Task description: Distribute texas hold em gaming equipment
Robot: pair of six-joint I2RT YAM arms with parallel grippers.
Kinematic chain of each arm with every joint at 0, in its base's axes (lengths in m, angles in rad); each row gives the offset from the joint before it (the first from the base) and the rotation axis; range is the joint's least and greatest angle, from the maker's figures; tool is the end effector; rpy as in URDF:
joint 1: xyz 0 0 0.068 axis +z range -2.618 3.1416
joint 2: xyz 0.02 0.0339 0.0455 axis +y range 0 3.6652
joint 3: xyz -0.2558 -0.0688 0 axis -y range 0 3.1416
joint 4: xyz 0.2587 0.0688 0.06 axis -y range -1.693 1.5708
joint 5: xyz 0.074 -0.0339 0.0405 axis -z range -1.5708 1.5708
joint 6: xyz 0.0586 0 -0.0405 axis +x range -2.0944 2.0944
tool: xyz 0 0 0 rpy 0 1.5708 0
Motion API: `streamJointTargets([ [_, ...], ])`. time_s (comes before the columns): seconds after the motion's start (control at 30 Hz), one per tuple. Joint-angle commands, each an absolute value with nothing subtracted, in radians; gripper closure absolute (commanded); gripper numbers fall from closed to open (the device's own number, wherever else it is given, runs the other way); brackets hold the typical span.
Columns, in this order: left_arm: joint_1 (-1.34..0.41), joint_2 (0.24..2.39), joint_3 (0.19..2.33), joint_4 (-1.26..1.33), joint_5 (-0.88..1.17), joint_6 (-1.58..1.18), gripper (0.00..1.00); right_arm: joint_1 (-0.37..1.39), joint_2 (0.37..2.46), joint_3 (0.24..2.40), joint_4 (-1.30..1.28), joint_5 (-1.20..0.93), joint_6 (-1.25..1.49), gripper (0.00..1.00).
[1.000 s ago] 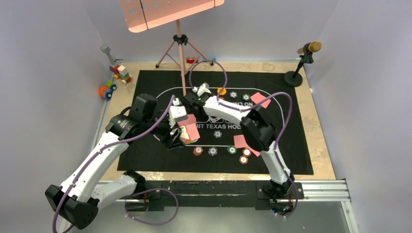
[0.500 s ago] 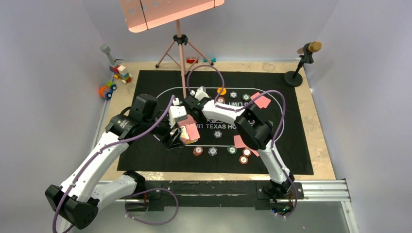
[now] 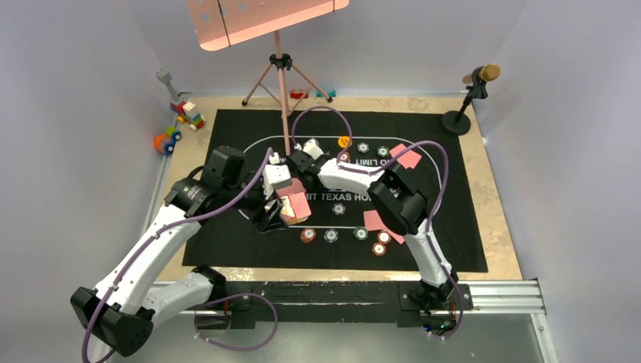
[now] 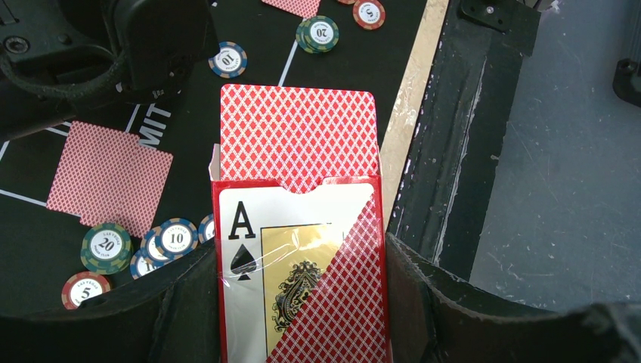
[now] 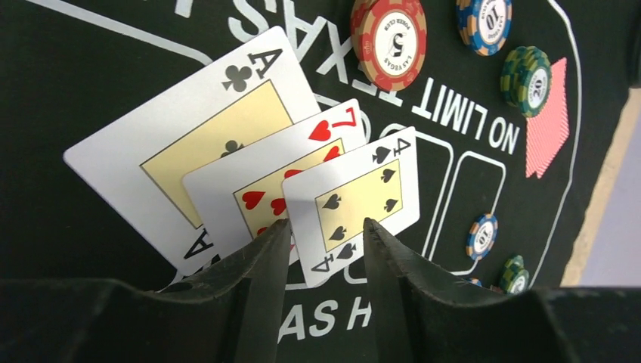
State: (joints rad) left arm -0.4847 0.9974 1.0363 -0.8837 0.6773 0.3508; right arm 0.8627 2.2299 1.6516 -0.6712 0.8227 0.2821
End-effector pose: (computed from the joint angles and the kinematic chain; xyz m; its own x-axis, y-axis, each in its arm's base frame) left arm 0.1748 -0.1335 0.3089 -0.3701 0.4976 -0.7845 0.9141 0.3457 -0.2120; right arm 0.3331 0.3230 0.1165 -0.6946 -0.5201 -0.4969 -0.1799 0.7944 -0.5801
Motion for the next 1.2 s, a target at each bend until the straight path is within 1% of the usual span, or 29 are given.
streamJointTargets([
  [0.0, -0.482, 0.989, 1.061, -0.841, 0.709, 0.339, 1.0, 0.86, 2.169, 1.615, -0.611, 0.679, 0.302, 0.53],
  [0.17, -0.481, 0.986, 1.06, -0.844, 0.706, 0.34, 1.0, 0.858, 2.104, 1.612, -0.592, 0.552, 0.306, 0.5],
  [0.37, -0.482, 0.983, 1.062, -0.847, 0.707, 0.342, 1.0, 0.798, 1.905, 1.606, -0.586, 0.343, 0.355, 0.37],
  [0.5, -0.482, 0.982, 1.063, -0.851, 0.707, 0.345, 1.0, 0.702, 1.742, 1.559, -0.572, 0.103, 0.419, 0.27],
  [0.57, -0.481, 0.982, 1.063, -0.85, 0.704, 0.345, 1.0, 0.66, 1.659, 1.517, -0.544, -0.03, 0.453, 0.23],
  [0.63, -0.482, 0.984, 1.064, -0.849, 0.703, 0.347, 1.0, 0.627, 1.578, 1.469, -0.5, -0.18, 0.487, 0.16],
  [0.7, -0.48, 0.985, 1.067, -0.849, 0.697, 0.348, 1.0, 0.622, 1.498, 1.407, -0.444, -0.309, 0.516, 0.13],
  [0.83, -0.482, 0.99, 1.071, -0.847, 0.697, 0.35, 1.0, 0.621, 1.414, 1.285, -0.3, -0.596, 0.612, 0.09],
  [0.97, -0.481, 0.993, 1.075, -0.843, 0.694, 0.347, 1.0, 0.624, 1.358, 1.168, -0.149, -0.696, 0.715, 0.07],
  [1.17, -0.482, 1.002, 1.083, -0.839, 0.687, 0.346, 1.0, 0.675, 1.38, 1.114, -0.097, -0.734, 0.739, 0.05],
])
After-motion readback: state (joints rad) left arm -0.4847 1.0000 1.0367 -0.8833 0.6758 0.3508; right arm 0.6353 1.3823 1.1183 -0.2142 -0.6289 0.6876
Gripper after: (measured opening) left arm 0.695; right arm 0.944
